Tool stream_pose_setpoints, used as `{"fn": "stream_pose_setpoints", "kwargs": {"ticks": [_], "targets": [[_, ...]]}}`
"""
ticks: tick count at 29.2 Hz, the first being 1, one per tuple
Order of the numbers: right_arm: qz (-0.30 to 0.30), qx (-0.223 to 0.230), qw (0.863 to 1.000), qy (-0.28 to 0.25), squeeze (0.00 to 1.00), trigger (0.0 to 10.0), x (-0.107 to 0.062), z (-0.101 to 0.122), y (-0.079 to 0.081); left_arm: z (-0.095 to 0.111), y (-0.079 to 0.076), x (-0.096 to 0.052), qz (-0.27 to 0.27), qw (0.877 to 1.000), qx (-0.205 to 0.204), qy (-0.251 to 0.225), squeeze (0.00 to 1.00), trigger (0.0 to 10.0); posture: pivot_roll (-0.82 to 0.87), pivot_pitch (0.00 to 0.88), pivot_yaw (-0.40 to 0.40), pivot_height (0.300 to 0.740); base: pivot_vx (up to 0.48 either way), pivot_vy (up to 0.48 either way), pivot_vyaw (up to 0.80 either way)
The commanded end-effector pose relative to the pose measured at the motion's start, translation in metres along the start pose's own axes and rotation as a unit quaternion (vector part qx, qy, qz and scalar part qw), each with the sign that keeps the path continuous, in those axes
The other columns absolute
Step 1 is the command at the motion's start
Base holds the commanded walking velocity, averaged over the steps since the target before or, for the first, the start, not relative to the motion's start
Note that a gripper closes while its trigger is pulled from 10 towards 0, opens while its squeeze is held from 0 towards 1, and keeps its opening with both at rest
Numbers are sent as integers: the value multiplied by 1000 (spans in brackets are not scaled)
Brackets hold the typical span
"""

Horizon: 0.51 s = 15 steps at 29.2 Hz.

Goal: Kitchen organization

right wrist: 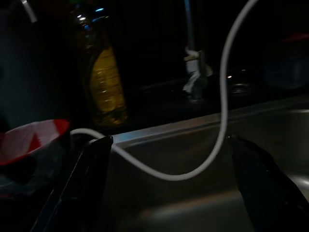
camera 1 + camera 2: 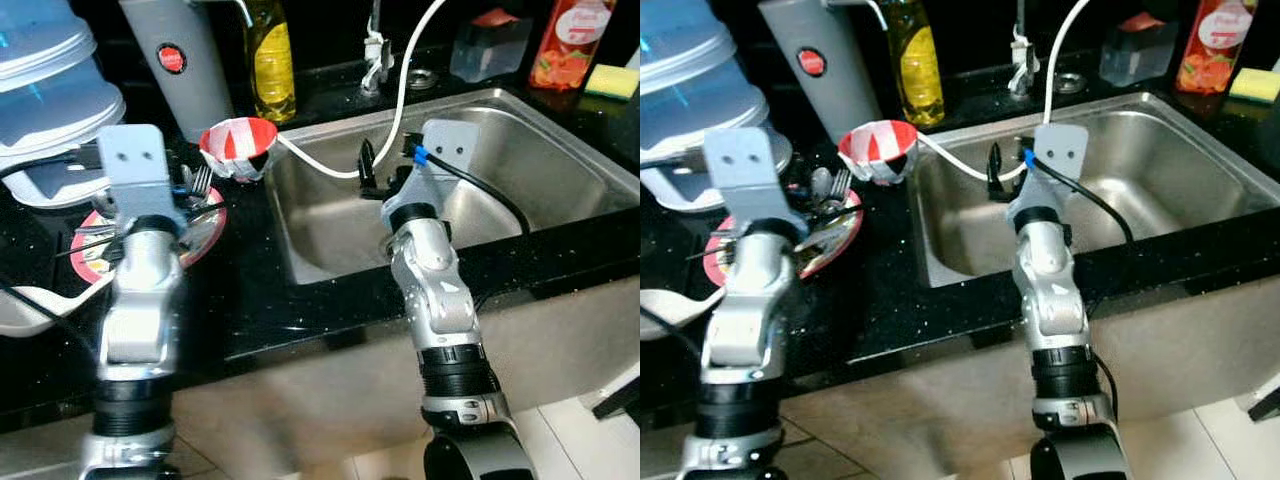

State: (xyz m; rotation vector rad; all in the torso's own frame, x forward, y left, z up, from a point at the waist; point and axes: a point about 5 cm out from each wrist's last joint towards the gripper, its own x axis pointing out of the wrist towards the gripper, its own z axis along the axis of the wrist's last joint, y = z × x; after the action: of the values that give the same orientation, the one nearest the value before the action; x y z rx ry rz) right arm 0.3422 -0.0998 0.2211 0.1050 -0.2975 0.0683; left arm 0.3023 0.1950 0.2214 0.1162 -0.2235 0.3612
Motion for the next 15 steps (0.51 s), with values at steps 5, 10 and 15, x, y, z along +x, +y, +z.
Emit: {"fn": "stream_pose_setpoints", "kwargs": {"ticks": [5, 10, 15], "targets": [[21, 13, 1000, 2, 0, 10000, 12, 2, 12, -3, 27, -4, 59, 997, 43, 10, 0, 10000, 149, 0, 54, 740, 0, 0, 0], [22, 12, 1000, 5, 0, 10000, 12, 1, 10, -10, 25, -10, 66, 997, 31, 27, 0, 10000, 152, 0, 48, 740, 0, 0, 0], [28, 8, 1000, -1, 0, 10000, 2, 3, 14, -18, 19, -7, 50, 998, 31, 38, 0, 10000, 64, 0, 91, 740, 0, 0, 0]]}}
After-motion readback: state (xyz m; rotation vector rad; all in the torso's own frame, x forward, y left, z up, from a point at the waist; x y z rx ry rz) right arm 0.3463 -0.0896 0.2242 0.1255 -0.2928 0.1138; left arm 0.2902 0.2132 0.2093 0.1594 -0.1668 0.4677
